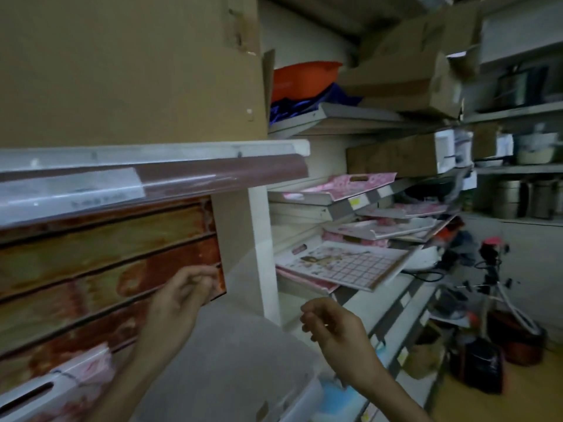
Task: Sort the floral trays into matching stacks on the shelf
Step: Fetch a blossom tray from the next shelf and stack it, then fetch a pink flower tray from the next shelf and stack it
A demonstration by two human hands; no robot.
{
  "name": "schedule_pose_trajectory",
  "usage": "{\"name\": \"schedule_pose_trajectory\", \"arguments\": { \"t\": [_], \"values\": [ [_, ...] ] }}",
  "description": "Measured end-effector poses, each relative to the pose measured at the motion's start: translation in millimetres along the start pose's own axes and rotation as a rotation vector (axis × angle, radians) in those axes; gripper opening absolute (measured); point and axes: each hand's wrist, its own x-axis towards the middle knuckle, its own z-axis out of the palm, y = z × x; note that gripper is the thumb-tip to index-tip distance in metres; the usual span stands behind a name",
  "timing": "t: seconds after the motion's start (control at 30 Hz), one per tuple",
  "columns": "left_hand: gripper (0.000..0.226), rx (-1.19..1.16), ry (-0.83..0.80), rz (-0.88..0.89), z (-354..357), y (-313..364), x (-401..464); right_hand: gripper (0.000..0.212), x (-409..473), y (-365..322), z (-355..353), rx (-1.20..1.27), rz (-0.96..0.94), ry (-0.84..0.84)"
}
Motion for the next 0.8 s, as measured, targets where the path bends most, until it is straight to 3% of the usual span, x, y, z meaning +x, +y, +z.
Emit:
{"name": "schedule_pose_trajectory", "arguments": {
  "t": [0.27,0.5,0.63,0.8],
  "values": [
    [0.015,0.132,-0.125,0.226,136.8,50.3,116.1,0.010,44.7,45.1,-96.6,-0.025,-0.001,0.015],
    [0.024,0.588,-0.226,0.514,221.0,42.7,214.1,0.021,96.3,78.1,-157.9,-0.062,-0.023,0.073],
    [0.027,0.691,-0.351,0.473,235.9,37.2,231.0,0.021,117.6,93.4,-176.7,-0.038,-0.026,0.069],
    [0.021,0.749,-0.363,0.511,241.2,37.2,243.7,0.013,138.8,112.7,-186.5,0.034,0.014,0.062]
  ]
}}
